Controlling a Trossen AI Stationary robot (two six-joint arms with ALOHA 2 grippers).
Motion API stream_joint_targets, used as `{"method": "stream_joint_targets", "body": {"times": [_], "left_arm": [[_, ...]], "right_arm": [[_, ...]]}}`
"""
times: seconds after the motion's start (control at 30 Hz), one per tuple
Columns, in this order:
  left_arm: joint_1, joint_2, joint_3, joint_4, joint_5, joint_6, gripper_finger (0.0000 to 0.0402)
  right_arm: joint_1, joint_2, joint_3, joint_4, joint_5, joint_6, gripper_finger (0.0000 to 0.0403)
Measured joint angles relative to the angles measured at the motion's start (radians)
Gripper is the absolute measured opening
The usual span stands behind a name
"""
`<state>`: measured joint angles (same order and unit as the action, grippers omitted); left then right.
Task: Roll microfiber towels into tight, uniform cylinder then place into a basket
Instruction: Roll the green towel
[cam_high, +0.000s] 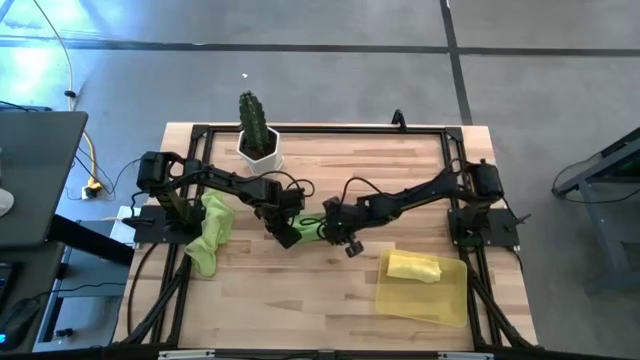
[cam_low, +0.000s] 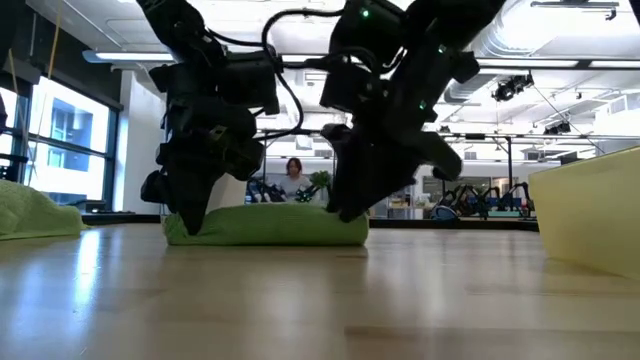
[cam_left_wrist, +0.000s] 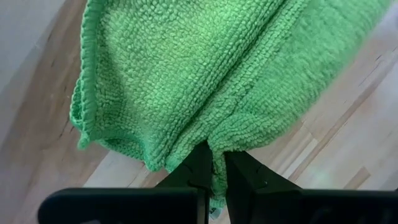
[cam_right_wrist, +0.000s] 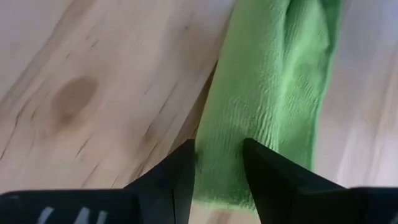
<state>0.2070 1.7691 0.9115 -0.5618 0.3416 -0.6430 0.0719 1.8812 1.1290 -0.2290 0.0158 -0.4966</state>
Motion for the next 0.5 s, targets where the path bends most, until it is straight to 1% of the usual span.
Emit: {"method": "stream_joint_targets", "body": {"times": [0.2, 0.4, 0.5], "left_arm": [[0.000, 0.000, 0.000, 0.002, 0.006, 0.000, 0.0015], [0.002, 0.001, -0.001, 0.008, 0.023, 0.003, 0.0015], [0.002, 0.001, -0.001, 0.009, 0.028, 0.001, 0.0015]], "right_arm": [[-0.012, 0.031, 0.000, 0.017, 0.000, 0.113, 0.0129], [-0.023, 0.061, 0.002, 0.005, 0.003, 0.123, 0.0129], [-0.029, 0.064, 0.002, -0.003, 0.000, 0.175, 0.0129]]}}
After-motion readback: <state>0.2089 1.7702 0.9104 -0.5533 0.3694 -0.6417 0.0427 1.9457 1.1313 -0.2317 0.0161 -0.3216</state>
